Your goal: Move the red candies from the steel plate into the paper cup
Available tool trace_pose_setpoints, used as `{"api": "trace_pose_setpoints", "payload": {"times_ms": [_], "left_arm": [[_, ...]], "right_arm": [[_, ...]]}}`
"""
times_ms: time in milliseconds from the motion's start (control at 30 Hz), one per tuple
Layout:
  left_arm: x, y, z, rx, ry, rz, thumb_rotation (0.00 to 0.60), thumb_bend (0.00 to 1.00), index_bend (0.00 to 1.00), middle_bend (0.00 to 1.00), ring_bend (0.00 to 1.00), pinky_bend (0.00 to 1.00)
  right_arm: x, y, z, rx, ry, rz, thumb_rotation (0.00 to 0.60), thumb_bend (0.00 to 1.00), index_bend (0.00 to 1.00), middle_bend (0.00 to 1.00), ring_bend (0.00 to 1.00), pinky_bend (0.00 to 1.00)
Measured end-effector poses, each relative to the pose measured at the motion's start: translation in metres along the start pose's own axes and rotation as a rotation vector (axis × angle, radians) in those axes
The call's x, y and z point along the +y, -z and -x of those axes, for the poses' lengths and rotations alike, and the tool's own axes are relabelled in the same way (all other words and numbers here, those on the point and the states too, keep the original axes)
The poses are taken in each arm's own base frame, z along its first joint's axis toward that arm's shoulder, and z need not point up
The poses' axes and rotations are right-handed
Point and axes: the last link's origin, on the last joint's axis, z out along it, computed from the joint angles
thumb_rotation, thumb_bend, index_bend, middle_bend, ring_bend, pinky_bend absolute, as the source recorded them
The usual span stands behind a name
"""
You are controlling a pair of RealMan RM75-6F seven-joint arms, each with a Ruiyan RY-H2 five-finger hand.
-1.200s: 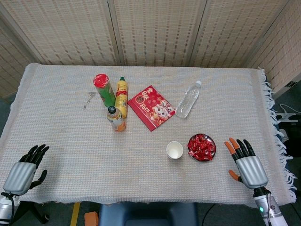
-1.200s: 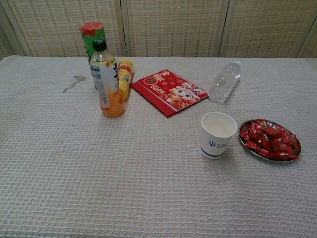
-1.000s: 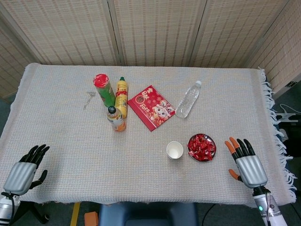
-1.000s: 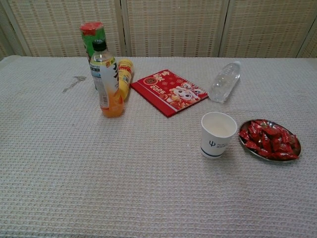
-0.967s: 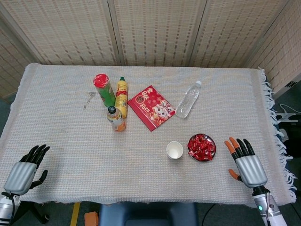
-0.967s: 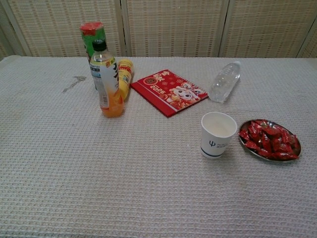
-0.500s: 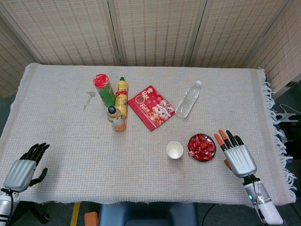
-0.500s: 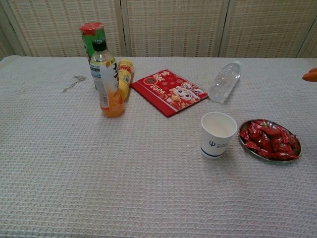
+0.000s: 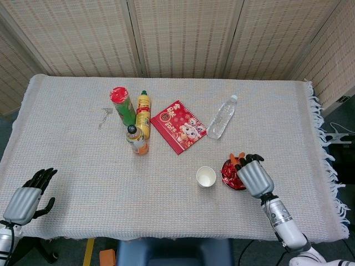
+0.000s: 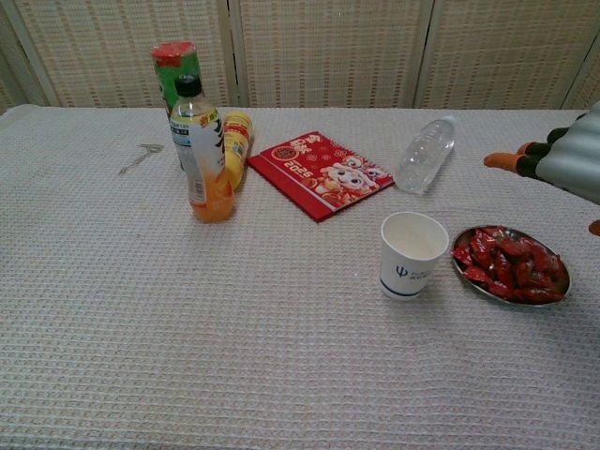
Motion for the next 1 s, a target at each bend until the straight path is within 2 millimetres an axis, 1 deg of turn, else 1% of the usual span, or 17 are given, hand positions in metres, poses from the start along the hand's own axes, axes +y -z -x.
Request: {"api": "trace_pose_setpoints", "payload": {"times_ms": [200, 400, 733, 1000], "left_arm": [[0.001, 0.001, 0.000, -0.002, 0.001, 0.010, 0.600, 0.44, 0.00, 0.03, 0.03, 0.25], [0.002, 0.000, 0.000, -0.005, 0.006, 0.012, 0.600, 0.44, 0.00, 0.03, 0.03, 0.25], [0.003, 0.002, -0.001, -0.002, 0.012, 0.020, 0.600, 0.45, 0.00, 0.03, 0.03, 0.25], [0.003, 0.002, -0.001, -0.004, 0.009, 0.020, 0.600, 0.44, 0.00, 0.04, 0.04, 0.25]], "right_arm": [[-0.020, -0.007, -0.004, -0.073, 0.142, -0.045, 0.600, 0.15, 0.06, 0.24, 0.31, 0.46], [-0.040, -0.012, -0.007, -0.117, 0.186, -0.075, 0.600, 0.15, 0.06, 0.24, 0.31, 0.46], [-0.056, -0.026, 0.011, -0.154, 0.252, -0.062, 0.600, 0.15, 0.04, 0.24, 0.31, 0.46], [-0.063, -0.030, 0.021, -0.169, 0.278, -0.040, 0.600, 0.15, 0.04, 0.24, 0.31, 0.46]]}}
